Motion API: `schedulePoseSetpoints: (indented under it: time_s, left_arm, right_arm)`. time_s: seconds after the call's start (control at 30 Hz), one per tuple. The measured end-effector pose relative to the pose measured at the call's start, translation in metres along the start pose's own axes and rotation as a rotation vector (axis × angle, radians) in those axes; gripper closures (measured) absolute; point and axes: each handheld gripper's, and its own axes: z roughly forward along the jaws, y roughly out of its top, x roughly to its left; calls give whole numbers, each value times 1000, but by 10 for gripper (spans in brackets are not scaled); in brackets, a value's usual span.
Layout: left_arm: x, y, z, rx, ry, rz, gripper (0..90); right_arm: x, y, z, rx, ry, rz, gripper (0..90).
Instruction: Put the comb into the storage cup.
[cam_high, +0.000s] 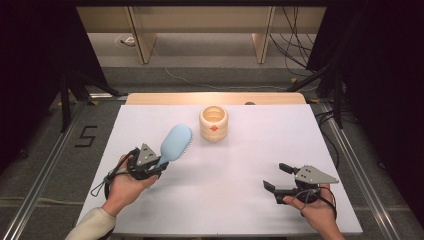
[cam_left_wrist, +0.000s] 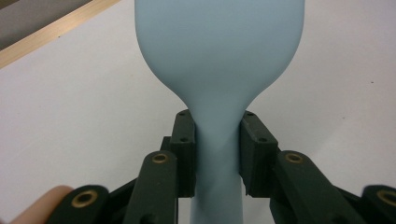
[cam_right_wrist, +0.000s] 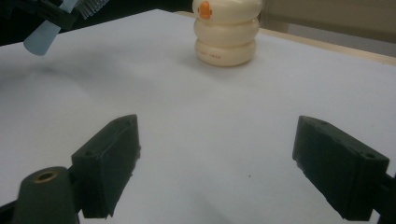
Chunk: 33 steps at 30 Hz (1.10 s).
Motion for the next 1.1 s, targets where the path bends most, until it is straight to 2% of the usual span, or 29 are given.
schedulePoseSetpoints:
  time_s: [0.3,0.57,0.9,1.1]
  left_arm:
    - [1,1,-1,-78,0,-10,697]
    - [2,1,-1,-121,10,-24,697]
    - [1,2,0,-159,5,-34,697]
    - [1,2,-1,-174,25,-42,697]
  right_arm:
    - [0,0,0,-3,0,-2,159]
    - [0,0,0,-3,0,-1,159]
    - [0,0,0,-5,0,1,158]
    - [0,1,0,-6,-1,1,158]
